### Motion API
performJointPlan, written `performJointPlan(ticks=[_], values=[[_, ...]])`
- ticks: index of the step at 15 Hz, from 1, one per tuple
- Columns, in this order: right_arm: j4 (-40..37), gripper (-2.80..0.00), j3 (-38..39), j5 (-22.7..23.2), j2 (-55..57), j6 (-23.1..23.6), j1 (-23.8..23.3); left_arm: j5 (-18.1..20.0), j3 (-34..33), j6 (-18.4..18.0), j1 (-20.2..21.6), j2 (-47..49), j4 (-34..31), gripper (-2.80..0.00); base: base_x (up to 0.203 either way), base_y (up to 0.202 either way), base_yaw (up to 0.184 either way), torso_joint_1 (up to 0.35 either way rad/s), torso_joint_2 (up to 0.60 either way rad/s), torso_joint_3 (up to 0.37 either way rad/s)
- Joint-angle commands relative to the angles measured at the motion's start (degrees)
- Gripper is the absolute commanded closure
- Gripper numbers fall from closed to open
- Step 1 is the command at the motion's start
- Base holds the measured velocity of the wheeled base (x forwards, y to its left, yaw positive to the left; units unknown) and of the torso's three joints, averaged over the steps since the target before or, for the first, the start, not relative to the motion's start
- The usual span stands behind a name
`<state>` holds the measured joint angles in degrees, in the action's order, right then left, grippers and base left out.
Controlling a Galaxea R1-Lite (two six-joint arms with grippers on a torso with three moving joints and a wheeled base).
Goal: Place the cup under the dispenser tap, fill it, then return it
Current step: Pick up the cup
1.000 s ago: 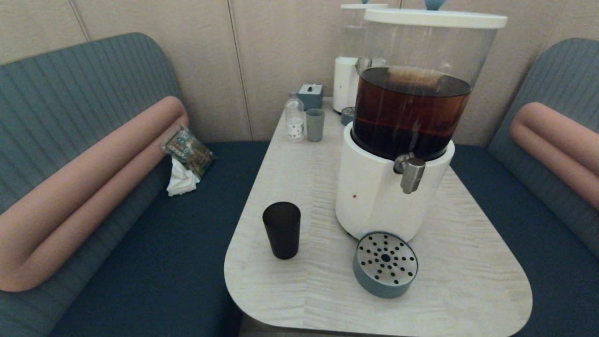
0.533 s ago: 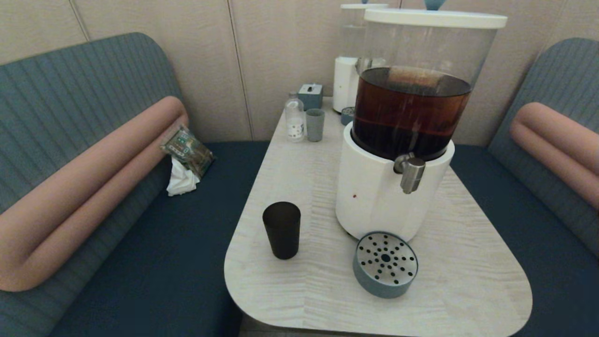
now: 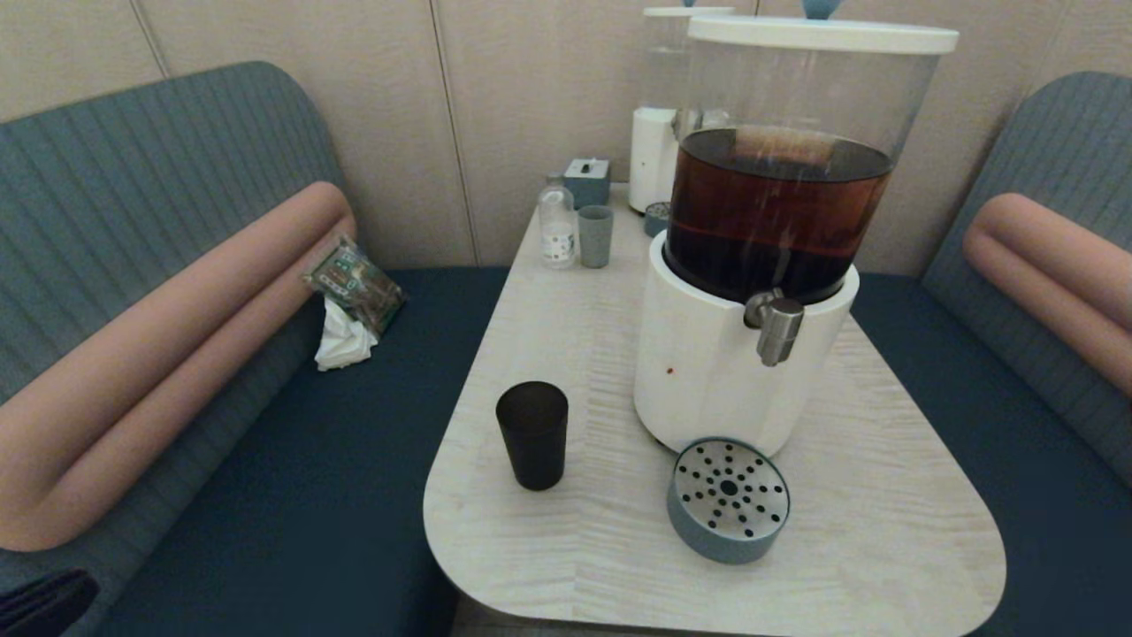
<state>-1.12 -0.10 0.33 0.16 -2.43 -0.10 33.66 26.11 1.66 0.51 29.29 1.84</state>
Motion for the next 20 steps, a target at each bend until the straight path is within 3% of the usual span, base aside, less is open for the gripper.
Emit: performJointPlan(ticks=[1, 3, 5, 10, 15, 17, 20], values=[[-0.02, 0.00, 0.01, 0.02, 0.02, -0.04, 0.01, 9.14, -0.98, 1.34, 0.03, 9.00, 4.57, 0.00, 0.000, 0.000, 0.000, 0.000, 0.00, 0.000], [-0.02, 0.00, 0.01, 0.02, 0.02, -0.04, 0.01, 14.18, -1.75, 5.64, 0.06, 12.23, 10.31, 0.00, 0.000, 0.000, 0.000, 0.000, 0.00, 0.000], [-0.02, 0.00, 0.01, 0.02, 0.02, -0.04, 0.01, 16.54, -4.27, 7.84, 0.09, 16.03, 18.74, 0.00, 0.000, 0.000, 0.000, 0.000, 0.00, 0.000], [-0.02, 0.00, 0.01, 0.02, 0.02, -0.04, 0.01, 17.00, -10.59, 7.80, 1.57, 30.43, 41.11, 0.00, 0.000, 0.000, 0.000, 0.000, 0.00, 0.000], [-0.02, 0.00, 0.01, 0.02, 0.02, -0.04, 0.01, 16.92, -15.92, 7.52, 4.53, 46.26, 69.93, 0.00, 0.000, 0.000, 0.000, 0.000, 0.00, 0.000], [-0.02, 0.00, 0.01, 0.02, 0.02, -0.04, 0.01, 16.87, -17.94, 7.78, 4.67, 48.82, 75.34, 0.00, 0.000, 0.000, 0.000, 0.000, 0.00, 0.000], [-0.02, 0.00, 0.01, 0.02, 0.02, -0.04, 0.01, 16.70, -17.85, 8.10, 4.76, 48.75, 75.68, 0.00, 0.000, 0.000, 0.000, 0.000, 0.00, 0.000]])
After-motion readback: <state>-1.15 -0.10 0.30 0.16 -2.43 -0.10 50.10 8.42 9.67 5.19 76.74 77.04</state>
